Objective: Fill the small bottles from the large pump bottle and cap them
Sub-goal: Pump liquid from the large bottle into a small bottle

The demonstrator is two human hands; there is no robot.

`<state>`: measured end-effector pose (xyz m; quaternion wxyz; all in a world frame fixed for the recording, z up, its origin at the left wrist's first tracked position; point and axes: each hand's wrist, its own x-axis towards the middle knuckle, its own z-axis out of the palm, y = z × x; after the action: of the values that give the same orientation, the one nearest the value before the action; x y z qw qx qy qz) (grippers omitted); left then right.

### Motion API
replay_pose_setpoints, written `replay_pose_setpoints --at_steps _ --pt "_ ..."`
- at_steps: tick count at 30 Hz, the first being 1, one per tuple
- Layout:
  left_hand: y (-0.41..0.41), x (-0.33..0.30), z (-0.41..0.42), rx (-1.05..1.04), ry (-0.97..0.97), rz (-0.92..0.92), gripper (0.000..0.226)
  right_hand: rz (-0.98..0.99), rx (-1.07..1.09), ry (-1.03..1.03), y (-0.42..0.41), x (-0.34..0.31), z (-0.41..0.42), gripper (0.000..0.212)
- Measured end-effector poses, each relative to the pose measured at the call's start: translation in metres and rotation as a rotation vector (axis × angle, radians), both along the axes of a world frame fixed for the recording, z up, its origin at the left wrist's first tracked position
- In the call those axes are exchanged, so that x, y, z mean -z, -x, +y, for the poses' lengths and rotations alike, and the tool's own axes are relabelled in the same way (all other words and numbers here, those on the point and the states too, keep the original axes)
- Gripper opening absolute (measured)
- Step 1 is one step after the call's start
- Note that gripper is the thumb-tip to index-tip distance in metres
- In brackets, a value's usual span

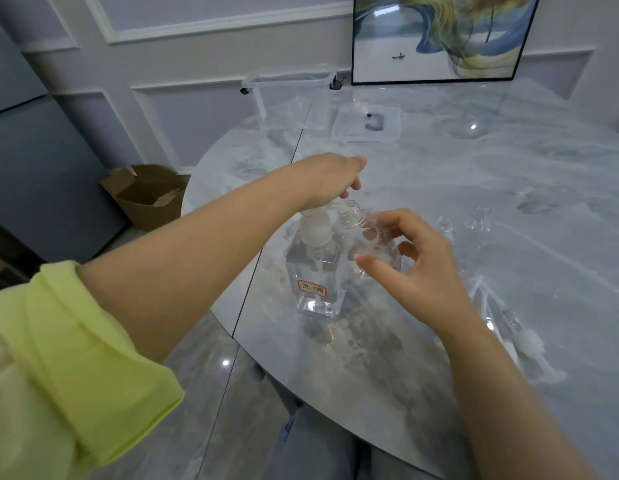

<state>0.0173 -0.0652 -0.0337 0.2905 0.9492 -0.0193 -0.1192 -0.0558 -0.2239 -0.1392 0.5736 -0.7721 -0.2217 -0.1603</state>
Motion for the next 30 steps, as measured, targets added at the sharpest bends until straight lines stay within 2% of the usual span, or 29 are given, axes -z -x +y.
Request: replay_pose_setpoints --at_steps 3,13,23,27,30 --pt "-0.0008 0.0006 0.0011 -0.017 0.007 -0.055 0.053 -0.007 0.002 0.012 -0.0005 -0.0002 0.0007 0.03" --pt "0.0 0.0007 -0.0003 -0.013 -0.022 0.035 0.056 -0.036 0.017 0.008 -0.0001 0.0011 0.0009 0.028" --pt "-0.0016 -0.001 -0.0009 -0.021 -0.015 -0.033 0.057 -0.009 0.047 0.001 -0.0002 0.0008 0.0004 0.03" --pt "-0.0022 0.0008 -0.0005 -0.006 -0.055 0.051 0.058 0.002 0.042 -0.001 -0.0004 0.0018 0.0012 0.028" --pt "-0.0019 -0.0017 -0.0001 -0.005 -0.048 -0.011 0.057 0.007 0.031 -0.015 0.0007 0.0008 0.001 0.027"
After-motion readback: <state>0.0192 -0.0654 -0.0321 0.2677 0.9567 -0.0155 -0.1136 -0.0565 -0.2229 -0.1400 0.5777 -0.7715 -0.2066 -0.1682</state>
